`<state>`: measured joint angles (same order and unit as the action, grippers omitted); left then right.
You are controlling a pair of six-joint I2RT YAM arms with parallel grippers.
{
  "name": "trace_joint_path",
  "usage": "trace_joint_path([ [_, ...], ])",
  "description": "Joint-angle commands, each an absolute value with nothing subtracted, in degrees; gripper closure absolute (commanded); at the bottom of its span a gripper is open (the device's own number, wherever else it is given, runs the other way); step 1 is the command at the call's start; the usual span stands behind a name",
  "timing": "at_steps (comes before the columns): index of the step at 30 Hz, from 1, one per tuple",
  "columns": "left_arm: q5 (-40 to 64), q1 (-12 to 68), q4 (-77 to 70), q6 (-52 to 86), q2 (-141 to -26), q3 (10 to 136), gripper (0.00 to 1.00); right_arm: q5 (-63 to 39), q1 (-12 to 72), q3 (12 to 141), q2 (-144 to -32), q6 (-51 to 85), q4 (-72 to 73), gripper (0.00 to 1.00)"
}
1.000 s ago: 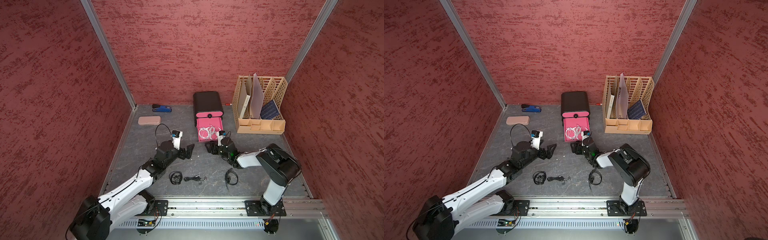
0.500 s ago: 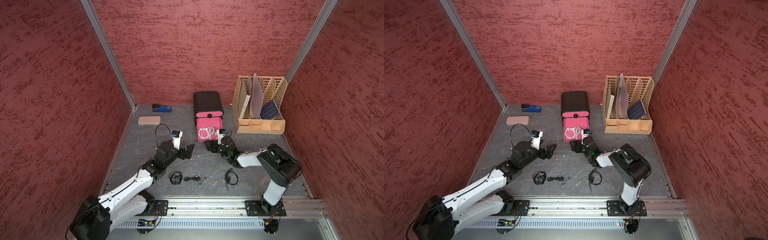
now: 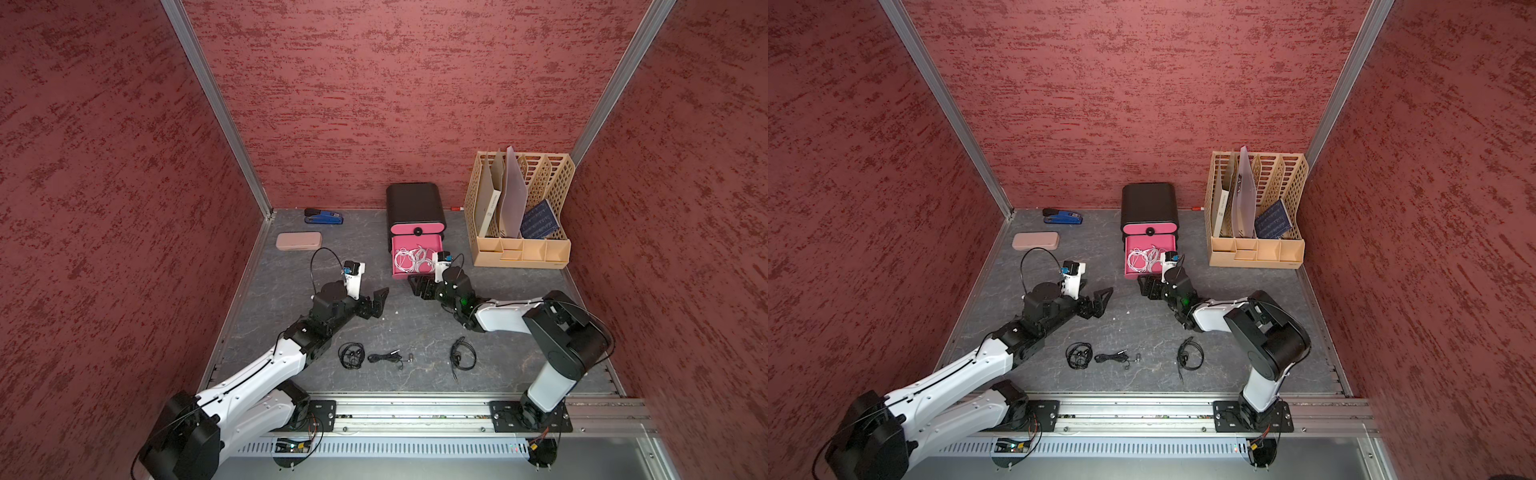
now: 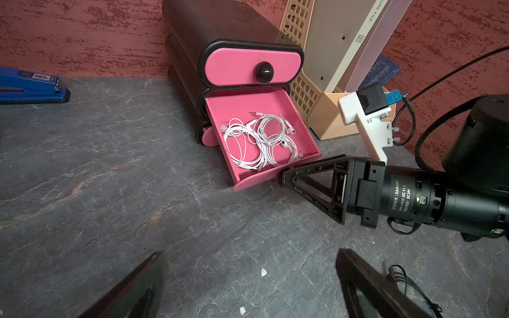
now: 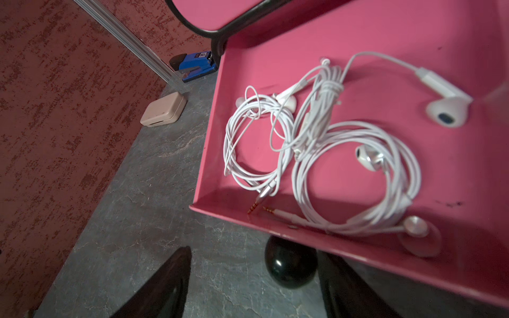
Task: Place the wired earphones into the drawer by color
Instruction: Close the drawer in the storage box.
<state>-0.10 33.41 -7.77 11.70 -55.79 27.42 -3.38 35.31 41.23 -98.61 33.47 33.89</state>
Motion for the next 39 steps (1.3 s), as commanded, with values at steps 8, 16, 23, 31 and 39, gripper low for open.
trace_joint_path([
  [8, -0.5, 33.1, -9.1, 11.1, -54.9, 27.0, 0.00, 0.7, 35.5, 46.4, -97.0, 31.4, 30.2, 0.24],
  [16, -0.6, 33.1, -9.1, 11.1, -54.6, 27.0, 0.00, 2.2, 35.5, 49.3, -97.5, 31.0, 27.3, 0.23],
  [23, -0.5, 33.1, -9.1, 11.1, -54.5, 26.8, 0.00, 2.8, 35.2, 53.1, -98.8, 30.8, 23.8, 0.23],
  [31, -0.6, 33.1, -9.1, 11.2, -54.5, 26.8, 0.00, 2.7, 34.5, 57.1, -100.8, 30.5, 21.2, 0.23],
  [39, -0.8, 33.1, -9.1, 11.1, -54.4, 26.8, 0.00, 0.6, 34.5, 57.1, -99.2, 30.5, 21.2, 0.23],
])
